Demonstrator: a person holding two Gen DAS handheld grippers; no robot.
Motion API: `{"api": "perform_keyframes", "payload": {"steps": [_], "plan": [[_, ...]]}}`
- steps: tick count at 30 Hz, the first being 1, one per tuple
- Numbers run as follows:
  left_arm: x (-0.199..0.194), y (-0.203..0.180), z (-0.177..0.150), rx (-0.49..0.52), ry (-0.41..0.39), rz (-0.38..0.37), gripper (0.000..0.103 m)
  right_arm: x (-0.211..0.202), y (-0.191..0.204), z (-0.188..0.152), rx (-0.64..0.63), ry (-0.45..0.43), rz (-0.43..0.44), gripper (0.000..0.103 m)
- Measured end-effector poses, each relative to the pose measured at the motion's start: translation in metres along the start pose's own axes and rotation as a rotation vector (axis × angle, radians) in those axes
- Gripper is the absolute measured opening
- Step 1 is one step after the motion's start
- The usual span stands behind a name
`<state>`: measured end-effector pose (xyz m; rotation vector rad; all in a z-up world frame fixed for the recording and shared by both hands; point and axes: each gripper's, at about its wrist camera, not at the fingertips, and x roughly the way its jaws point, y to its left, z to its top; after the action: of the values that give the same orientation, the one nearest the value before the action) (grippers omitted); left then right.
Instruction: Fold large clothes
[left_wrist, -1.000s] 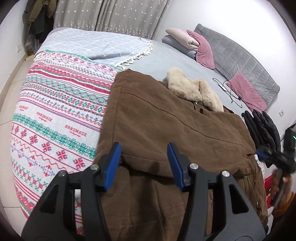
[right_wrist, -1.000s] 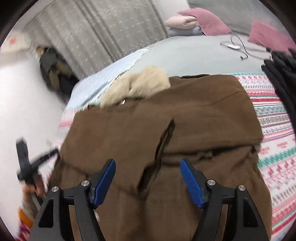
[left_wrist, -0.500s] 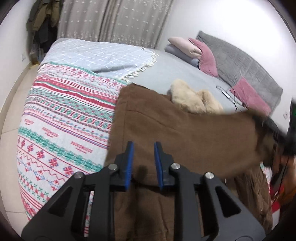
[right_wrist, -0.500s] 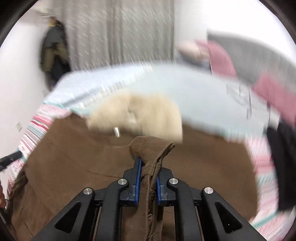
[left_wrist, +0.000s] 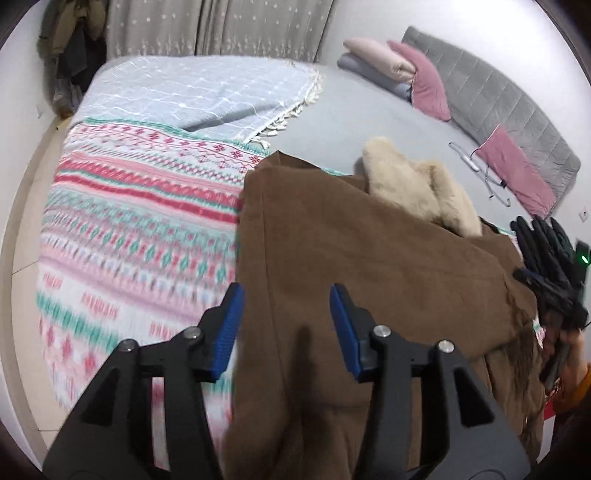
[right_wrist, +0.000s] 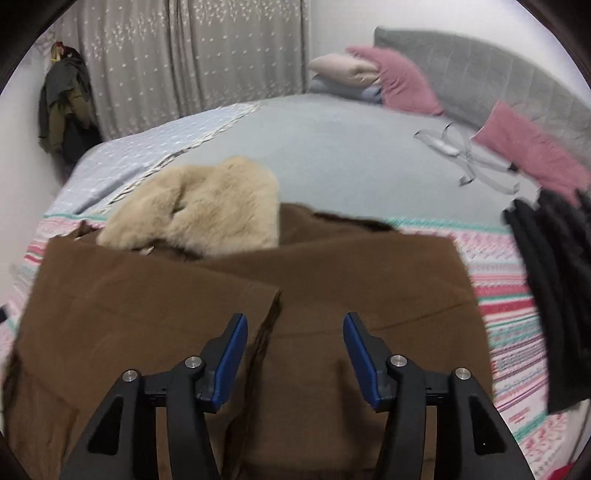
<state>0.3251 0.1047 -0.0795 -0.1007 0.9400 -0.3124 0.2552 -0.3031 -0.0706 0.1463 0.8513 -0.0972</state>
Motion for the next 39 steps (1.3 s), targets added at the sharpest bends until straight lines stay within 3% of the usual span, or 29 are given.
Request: {"api": "perform_keyframes", "payload": {"steps": [5,6,7,8,10,11,14,15,17,19,23,26,28,30,31,33,35,38,39], "plan": [[0.053,0.004,0.025,-0.074,0.097,-0.032,0.049,0.032,-0.008,0.000,0.132,0.107,0.179,0.056],[0.061,0.005,0.026,-0.093,0.108,-0.020,0.047,0.043,-0.004,-0.001,0.146,0.128,0.178,0.056],[0.067,0.005,0.025,-0.098,0.118,-0.016,0.035,0.050,0.000,-0.002,0.140,0.133,0.153,0.052],[0.068,0.004,0.025,-0.093,0.126,-0.008,0.016,0.051,0.007,-0.003,0.109,0.112,0.135,0.032],[0.056,0.001,0.023,-0.085,0.069,-0.001,0.011,0.043,0.023,-0.003,0.031,0.062,0.121,0.014],[0.042,0.000,0.019,-0.090,0.001,-0.002,0.011,0.035,0.029,-0.002,-0.004,0.024,0.111,0.010],[0.031,0.003,0.009,-0.126,-0.072,0.015,0.014,0.011,0.041,0.005,-0.050,-0.117,0.090,0.010],[0.041,0.000,0.007,-0.107,-0.042,0.083,0.017,0.012,0.045,0.008,-0.071,-0.144,0.066,0.010],[0.054,-0.007,0.005,-0.047,0.016,0.195,0.029,0.039,0.055,0.011,-0.124,-0.061,-0.035,0.016],[0.043,-0.016,0.008,-0.018,-0.036,0.204,0.028,0.054,0.059,0.008,-0.134,-0.004,-0.083,0.018],[0.022,-0.025,0.014,0.008,-0.130,0.063,0.028,0.027,0.060,0.003,-0.104,-0.111,-0.139,0.028],[0.042,-0.028,0.011,-0.002,-0.056,-0.048,0.028,0.018,0.055,0.002,-0.075,-0.130,-0.079,0.028],[0.068,-0.025,0.003,-0.015,0.033,-0.031,0.028,0.029,0.054,-0.003,-0.080,-0.097,-0.067,0.030],[0.077,-0.022,-0.011,-0.033,0.009,-0.037,0.028,0.054,0.046,-0.012,-0.106,-0.014,-0.094,0.034],[0.075,-0.023,-0.011,-0.035,0.012,-0.033,0.028,0.058,0.038,-0.015,-0.084,-0.016,-0.069,0.037],[0.062,-0.024,-0.010,-0.048,0.044,-0.018,0.028,0.051,0.028,-0.012,-0.024,-0.013,-0.077,0.052],[0.044,-0.026,-0.015,-0.037,0.056,0.028,0.036,0.038,0.024,-0.011,-0.028,-0.013,-0.099,0.053],[0.004,-0.027,-0.031,-0.002,0.007,0.114,0.073,0.005,0.015,-0.016,-0.059,-0.029,-0.097,0.058],[-0.012,-0.028,-0.038,0.012,-0.017,0.149,0.077,-0.002,0.013,-0.019,-0.062,-0.026,-0.082,0.060]]}}
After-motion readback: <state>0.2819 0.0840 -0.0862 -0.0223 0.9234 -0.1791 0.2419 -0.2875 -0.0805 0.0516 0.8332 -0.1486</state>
